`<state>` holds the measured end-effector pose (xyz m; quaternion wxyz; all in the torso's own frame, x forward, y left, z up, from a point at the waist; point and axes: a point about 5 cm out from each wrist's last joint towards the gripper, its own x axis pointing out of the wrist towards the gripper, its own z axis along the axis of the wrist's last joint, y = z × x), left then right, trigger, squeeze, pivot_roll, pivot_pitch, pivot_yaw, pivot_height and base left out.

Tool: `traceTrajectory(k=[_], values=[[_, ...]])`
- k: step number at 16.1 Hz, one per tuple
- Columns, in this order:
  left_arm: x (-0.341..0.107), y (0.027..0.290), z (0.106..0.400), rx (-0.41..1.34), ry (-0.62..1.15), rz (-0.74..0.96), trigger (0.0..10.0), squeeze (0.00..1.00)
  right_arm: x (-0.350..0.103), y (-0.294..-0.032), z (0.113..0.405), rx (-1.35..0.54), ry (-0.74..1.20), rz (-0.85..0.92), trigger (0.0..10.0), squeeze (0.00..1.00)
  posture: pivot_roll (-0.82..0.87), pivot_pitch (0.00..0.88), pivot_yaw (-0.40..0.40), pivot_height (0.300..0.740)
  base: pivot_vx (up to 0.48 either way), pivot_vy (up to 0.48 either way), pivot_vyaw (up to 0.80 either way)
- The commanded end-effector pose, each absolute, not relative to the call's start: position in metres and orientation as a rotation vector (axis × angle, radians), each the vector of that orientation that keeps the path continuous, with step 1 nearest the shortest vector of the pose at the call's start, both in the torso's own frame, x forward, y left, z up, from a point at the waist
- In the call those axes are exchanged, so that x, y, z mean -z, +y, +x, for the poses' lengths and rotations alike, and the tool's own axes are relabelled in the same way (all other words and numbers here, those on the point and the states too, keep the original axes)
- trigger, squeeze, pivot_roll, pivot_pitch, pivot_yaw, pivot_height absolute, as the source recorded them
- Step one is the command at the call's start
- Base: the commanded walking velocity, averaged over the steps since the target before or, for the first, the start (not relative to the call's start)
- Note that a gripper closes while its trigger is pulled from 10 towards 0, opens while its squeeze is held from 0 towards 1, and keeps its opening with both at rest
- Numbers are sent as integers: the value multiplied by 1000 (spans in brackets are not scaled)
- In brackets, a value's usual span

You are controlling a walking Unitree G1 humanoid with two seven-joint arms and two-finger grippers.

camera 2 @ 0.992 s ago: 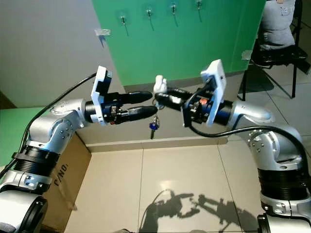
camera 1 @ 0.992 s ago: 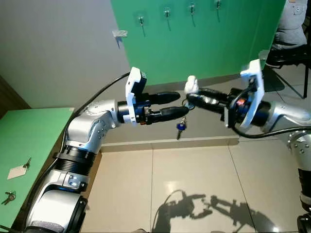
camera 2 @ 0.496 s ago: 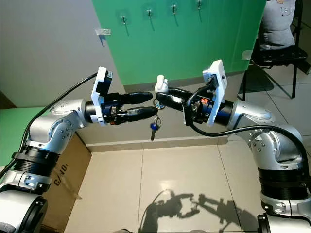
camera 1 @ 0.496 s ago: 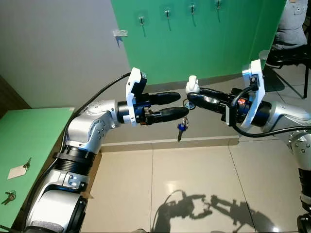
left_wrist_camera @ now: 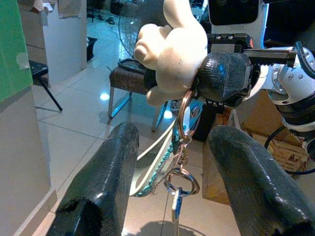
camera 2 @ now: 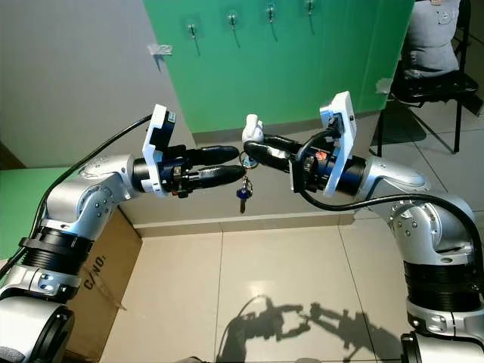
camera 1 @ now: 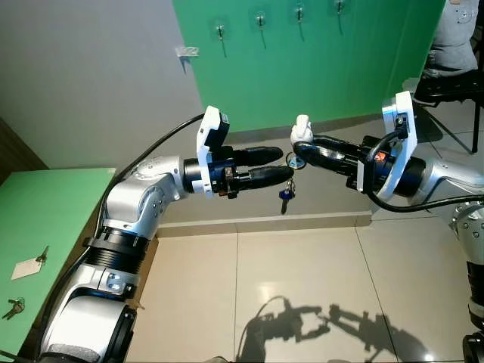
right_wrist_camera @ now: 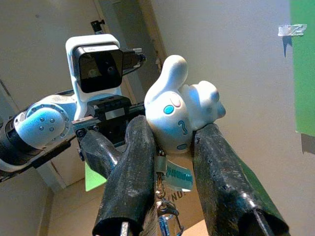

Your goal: Hang keys on a hook

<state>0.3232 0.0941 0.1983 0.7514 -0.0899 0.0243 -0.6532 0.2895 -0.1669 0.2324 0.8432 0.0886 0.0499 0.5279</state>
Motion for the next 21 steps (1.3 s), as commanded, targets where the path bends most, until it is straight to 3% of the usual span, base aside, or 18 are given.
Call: traceTrajectory(k=[1, 12, 19, 20, 21], values=[[-199, 97, 322, 1431, 56, -203, 0, 0, -244, -162, 288, -1139, 64, 187, 0, 0, -352, 0, 168, 740, 0, 0, 0], [-206, 95, 322, 1443, 41, -276, 0, 0, -244, -143, 273, -1231, 70, 199, 0, 0, -353, 0, 171, 740, 0, 0, 0], [-208, 97, 324, 1411, 15, -306, 0, 0, -236, -143, 271, -1183, 92, 203, 0, 0, -351, 0, 168, 740, 0, 0, 0], [-208, 98, 322, 1411, 10, -314, 0, 0, -230, -147, 278, -1098, 98, 193, 2157, 0, -346, 0, 167, 740, 0, 0, 0], [-208, 99, 321, 1412, 8, -316, 0, 0, -227, -149, 281, -1059, 98, 190, 8118, 0, -344, 0, 167, 740, 0, 0, 0]])
